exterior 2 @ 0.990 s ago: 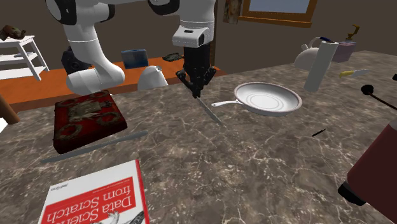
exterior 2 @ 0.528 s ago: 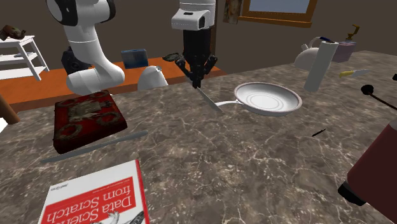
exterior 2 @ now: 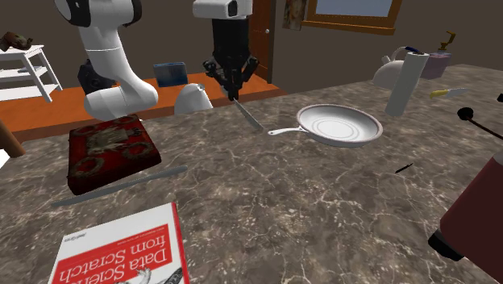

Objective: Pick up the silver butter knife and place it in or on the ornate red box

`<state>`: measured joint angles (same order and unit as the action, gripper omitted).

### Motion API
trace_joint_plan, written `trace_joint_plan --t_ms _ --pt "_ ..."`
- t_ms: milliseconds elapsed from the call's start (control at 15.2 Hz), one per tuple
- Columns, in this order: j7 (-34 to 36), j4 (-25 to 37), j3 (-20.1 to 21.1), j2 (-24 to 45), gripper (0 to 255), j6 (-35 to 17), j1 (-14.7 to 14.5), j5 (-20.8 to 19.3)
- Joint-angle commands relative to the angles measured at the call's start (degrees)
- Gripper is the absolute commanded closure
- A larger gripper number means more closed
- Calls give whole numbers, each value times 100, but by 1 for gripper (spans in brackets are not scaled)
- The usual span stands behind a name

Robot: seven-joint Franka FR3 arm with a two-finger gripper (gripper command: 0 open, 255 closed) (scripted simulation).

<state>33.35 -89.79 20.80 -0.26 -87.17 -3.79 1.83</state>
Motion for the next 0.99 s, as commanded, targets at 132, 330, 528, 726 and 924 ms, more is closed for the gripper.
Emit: trace_joint_plan --t_ms 132,330,528,726,924 --pt "-553 -835 -288 -807 255 -49 240 227" --pt "-939 -1385 -533 -1378 255 -27 356 325" --pt "-1317 -1858 -795 -1900 255 35 451 357" --pt "-1685 -2262 -1070 -2377 255 126 535 328" --pt "-2049 -2603 -1353 -2812 255 240 621 245"
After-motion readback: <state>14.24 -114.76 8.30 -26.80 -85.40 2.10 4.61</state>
